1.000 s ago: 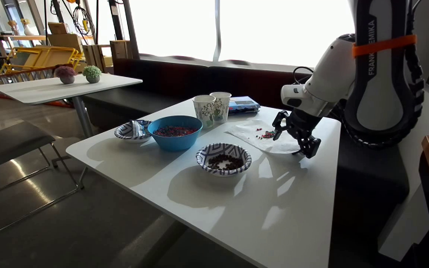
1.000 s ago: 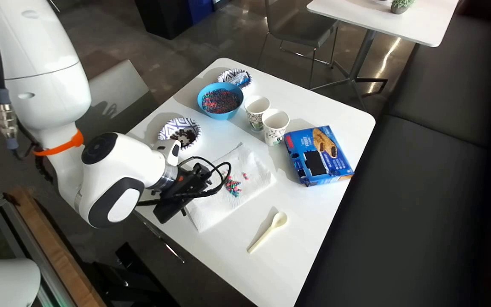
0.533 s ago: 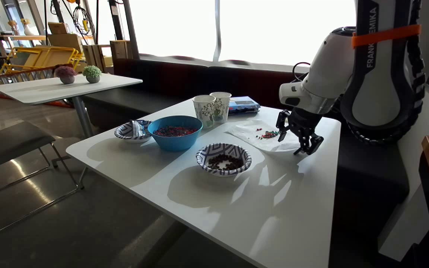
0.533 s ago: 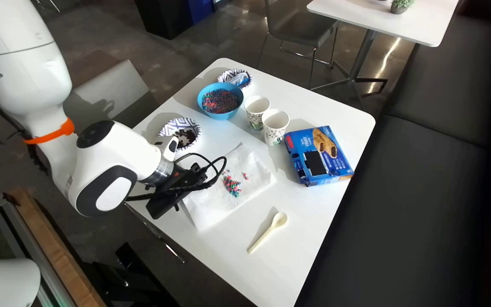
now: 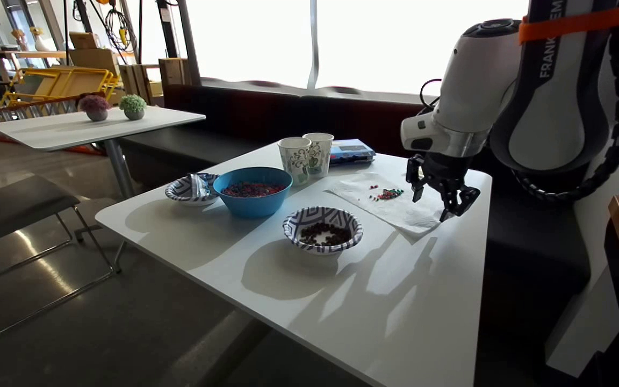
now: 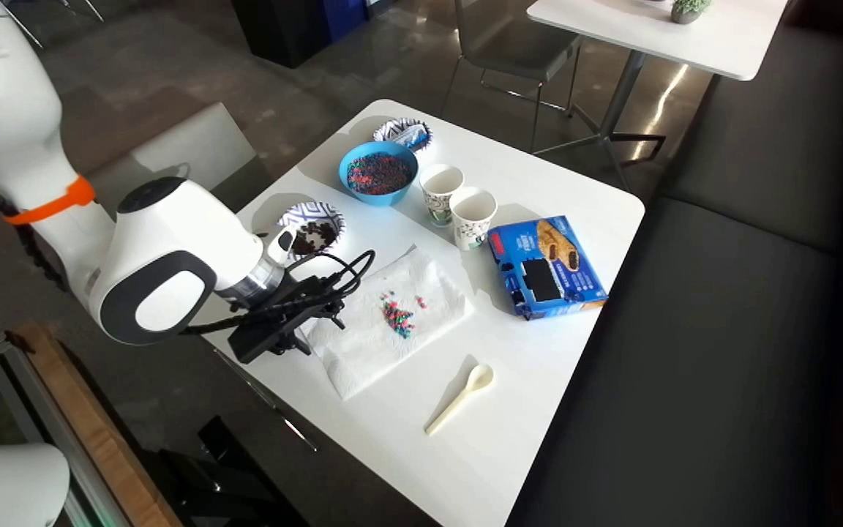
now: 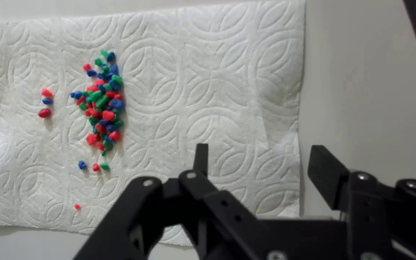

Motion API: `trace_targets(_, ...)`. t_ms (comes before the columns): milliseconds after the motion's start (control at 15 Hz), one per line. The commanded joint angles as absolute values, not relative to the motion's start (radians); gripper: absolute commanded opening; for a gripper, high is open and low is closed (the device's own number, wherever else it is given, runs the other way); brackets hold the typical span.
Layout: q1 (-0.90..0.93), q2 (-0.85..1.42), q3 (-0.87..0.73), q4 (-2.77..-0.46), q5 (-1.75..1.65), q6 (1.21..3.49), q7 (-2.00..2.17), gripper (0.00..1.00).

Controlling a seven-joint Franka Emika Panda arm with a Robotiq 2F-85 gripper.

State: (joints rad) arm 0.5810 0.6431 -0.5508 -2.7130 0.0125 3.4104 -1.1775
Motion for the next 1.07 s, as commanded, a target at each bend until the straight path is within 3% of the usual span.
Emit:
trace_targets(0,0.637,0.625,-0.595,-2.729,-0.007,3.357,-1.164,0.72)
trace_targets(200,0.627,0.641,-0.585,-2.723,-0.014,3.393,-1.14,0.73)
trace_targets(400,0.59,0.648,-0.549,-2.726,-0.023,3.436,-1.117,0.85)
trace_targets(1000,0.499,0.753,-0.461,-2.728,0.019,3.664,-1.135,0.78)
